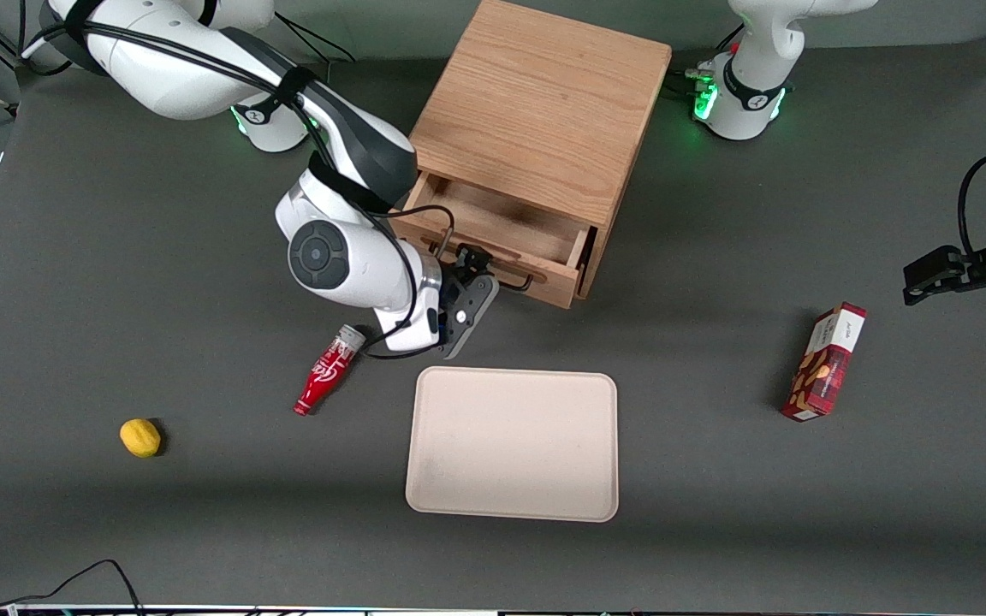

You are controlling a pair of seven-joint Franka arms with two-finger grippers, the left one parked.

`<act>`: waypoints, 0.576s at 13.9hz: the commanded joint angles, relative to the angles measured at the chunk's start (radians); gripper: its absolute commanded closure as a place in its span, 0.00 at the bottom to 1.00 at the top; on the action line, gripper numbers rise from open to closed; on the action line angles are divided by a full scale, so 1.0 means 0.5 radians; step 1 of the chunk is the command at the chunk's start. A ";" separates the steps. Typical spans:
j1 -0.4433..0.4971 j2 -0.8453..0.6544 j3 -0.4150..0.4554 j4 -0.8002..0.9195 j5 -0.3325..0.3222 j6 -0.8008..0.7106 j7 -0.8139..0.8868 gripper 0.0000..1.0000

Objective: Open upper drawer
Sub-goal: 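Pull the upper drawer handle outward from the cabinet with the right gripper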

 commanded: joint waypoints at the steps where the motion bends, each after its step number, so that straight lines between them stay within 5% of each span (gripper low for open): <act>1: 0.011 0.160 0.013 0.168 -0.147 -0.009 0.044 0.00; 8: 0.021 0.344 -0.063 0.487 -0.159 -0.021 0.037 0.00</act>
